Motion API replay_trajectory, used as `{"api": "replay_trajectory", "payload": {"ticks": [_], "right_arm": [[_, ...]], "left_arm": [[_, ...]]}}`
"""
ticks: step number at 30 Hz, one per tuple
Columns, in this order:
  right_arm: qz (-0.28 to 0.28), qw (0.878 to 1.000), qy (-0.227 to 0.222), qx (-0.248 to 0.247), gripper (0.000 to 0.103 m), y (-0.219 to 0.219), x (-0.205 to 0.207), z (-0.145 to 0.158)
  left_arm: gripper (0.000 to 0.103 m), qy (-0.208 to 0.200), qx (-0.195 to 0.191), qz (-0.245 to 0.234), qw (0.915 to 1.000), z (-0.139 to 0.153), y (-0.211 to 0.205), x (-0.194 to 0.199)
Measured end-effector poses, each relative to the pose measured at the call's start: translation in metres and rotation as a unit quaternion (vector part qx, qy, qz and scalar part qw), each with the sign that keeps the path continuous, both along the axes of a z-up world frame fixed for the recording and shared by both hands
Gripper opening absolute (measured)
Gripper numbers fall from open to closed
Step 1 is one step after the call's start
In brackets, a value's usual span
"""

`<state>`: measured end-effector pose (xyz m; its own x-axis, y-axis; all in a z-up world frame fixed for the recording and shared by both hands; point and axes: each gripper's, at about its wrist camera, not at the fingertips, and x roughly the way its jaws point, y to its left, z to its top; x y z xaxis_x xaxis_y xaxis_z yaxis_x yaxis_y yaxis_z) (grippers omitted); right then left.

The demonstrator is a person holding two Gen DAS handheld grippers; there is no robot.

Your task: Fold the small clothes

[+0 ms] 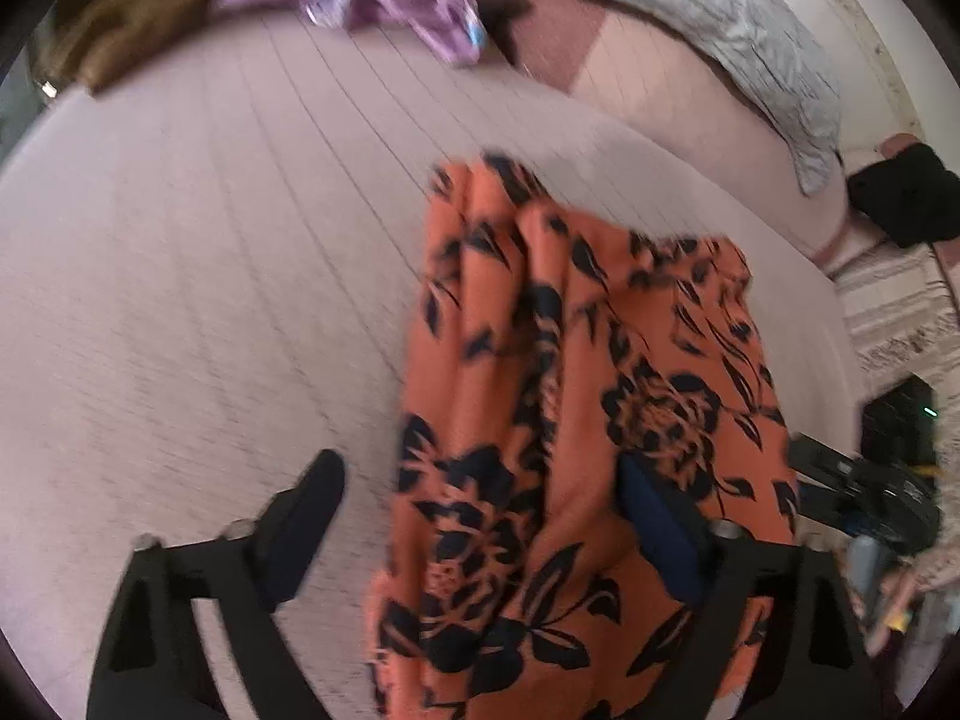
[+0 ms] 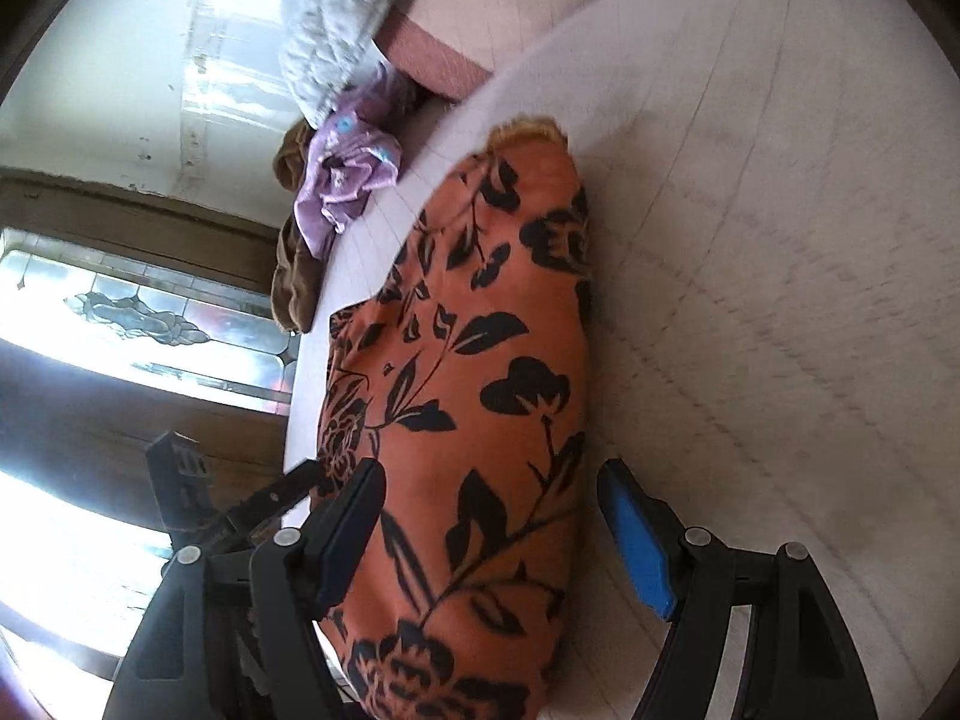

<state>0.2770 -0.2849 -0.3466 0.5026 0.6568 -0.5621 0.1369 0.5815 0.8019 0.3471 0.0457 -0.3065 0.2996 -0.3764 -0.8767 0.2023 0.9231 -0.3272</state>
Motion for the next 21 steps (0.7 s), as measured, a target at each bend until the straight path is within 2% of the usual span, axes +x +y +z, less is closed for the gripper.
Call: {"api": "replay_trajectory", "payload": {"ticks": [2,4,5,6,7,9,12,15,17,21], "right_arm": [[0.011,1.000,0.009,0.017,0.076,0.008,0.009,-0.011],[-0.001,1.000,-0.009,0.011,0.076,0.014,0.012,-0.012],[-0.005,1.000,-0.014,0.006,0.074,0.016,0.014,-0.012],[-0.008,1.000,-0.019,-0.003,0.065,0.019,0.015,-0.011],[-0.007,1.000,-0.025,-0.014,0.055,0.023,0.015,-0.009],[-0.009,0.999,-0.037,-0.037,0.046,0.029,0.014,-0.004],[-0.012,0.996,-0.069,-0.061,0.041,0.033,0.008,0.018],[-0.019,0.991,-0.102,-0.086,0.041,0.031,-0.004,0.046],[-0.025,0.988,-0.121,-0.094,0.041,0.021,-0.016,0.062],[-0.036,0.985,-0.138,-0.092,0.041,-0.011,-0.048,0.088]], "left_arm": [[0.066,0.036,-0.044,0.000,0.9984,-0.011,-0.002,0.002],[0.065,0.028,-0.031,0.000,0.9991,-0.010,-0.007,0.000],[0.060,0.019,-0.022,-0.006,0.9996,-0.008,-0.013,-0.002],[0.053,0.012,-0.015,-0.010,0.9998,-0.006,-0.018,-0.004],[0.051,0.005,-0.008,-0.014,0.9999,-0.004,-0.024,-0.006],[0.042,-0.011,0.009,-0.024,0.9996,0.003,-0.033,-0.010],[0.038,-0.033,0.006,-0.037,0.9987,0.016,-0.047,-0.019],[0.038,-0.055,-0.006,-0.058,0.9968,0.033,-0.064,-0.035],[0.038,-0.077,-0.017,-0.076,0.9940,0.051,-0.080,-0.054],[0.038,-0.092,-0.033,-0.100,0.9901,0.070,-0.103,-0.089]]}}
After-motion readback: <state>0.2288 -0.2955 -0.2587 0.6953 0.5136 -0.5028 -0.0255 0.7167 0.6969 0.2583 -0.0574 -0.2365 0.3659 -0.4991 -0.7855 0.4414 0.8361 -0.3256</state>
